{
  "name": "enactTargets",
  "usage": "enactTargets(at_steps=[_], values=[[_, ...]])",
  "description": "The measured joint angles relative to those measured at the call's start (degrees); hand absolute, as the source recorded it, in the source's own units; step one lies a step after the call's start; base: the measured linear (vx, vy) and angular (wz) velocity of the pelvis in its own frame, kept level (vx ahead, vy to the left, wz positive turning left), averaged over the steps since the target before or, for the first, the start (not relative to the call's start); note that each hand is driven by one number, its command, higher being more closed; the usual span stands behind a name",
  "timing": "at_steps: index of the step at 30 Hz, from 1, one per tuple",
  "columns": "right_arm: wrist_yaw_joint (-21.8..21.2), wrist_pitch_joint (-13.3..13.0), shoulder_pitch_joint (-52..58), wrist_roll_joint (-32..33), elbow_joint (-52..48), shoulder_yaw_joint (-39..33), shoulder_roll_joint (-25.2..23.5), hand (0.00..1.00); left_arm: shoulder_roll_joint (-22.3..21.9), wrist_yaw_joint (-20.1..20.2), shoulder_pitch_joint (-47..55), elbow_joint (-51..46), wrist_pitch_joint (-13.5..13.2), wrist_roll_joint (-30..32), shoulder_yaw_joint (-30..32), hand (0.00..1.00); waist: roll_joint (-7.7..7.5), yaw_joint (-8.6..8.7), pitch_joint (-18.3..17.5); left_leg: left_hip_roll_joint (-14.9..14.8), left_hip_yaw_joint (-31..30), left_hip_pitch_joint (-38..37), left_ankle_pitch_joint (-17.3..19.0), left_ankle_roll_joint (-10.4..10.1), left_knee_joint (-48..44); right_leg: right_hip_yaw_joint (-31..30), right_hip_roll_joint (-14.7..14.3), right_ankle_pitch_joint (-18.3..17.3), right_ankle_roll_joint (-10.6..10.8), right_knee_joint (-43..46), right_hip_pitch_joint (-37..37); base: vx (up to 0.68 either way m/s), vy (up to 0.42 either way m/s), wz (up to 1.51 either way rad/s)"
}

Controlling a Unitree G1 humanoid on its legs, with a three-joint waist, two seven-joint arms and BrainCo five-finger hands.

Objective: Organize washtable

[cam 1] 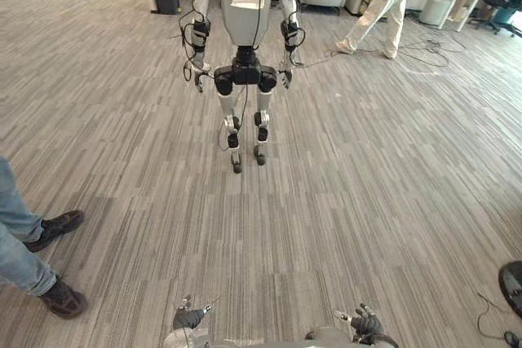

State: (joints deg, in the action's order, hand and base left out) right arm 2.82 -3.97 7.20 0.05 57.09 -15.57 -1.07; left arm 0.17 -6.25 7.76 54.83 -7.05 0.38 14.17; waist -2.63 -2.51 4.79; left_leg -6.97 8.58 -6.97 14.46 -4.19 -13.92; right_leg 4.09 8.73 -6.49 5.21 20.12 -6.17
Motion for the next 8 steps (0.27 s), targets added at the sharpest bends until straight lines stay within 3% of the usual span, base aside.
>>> enactTargets(at_steps=[1, 2, 4, 8], values=[[0.0, 0.0, 0.0, 0.0, -0.1, 0.1, 0.3, 0.0, -0.7, 0.0, 0.1, 0.2, 0.0, 0.0, 0.0, 0.0, 0.6, 0.06, -0.5, -0.9, 0.0, 0.0, -0.1, -0.3, 0.1, 0.6, -0.8, 0.0, 0.0, -1.1, 0.5, 0.25, -0.281, 0.06], [0.0, 0.0, 0.0, -0.1, -0.1, 0.3, 1.3, 0.0, -1.8, 0.0, 0.1, 0.4, -0.1, 0.0, 0.0, 0.0, 2.32, 0.05, -0.8, -2.0, 0.1, -0.2, -0.6, -1.1, 1.2, 1.2, -2.0, -0.1, -0.2, -2.9, 1.1, 0.16, -0.191, 0.02], [-0.1, 0.0, -0.4, -0.1, -0.1, 0.1, 2.5, 0.0, -2.8, 0.1, 0.1, 1.4, -0.1, 0.0, -0.1, 0.0, 4.34, 0.19, -0.7, -3.0, -0.3, -1.8, -1.9, -3.1, 4.5, 2.3, -3.7, 0.0, -0.4, -4.6, 2.1, 0.16, -0.161, 0.09], [0.1, 0.0, -0.7, -0.1, 1.7, -0.3, 3.2, 0.0, -2.6, 0.2, 0.1, 2.8, -0.5, -0.1, -1.1, 0.0, 4.7, 0.2, -1.0, -3.7, -1.3, -4.4, -3.8, -3.1, 7.5, 4.1, -4.8, 1.0, -1.4, -9.5, 6.9, 0.07, -0.093, 0.19]])
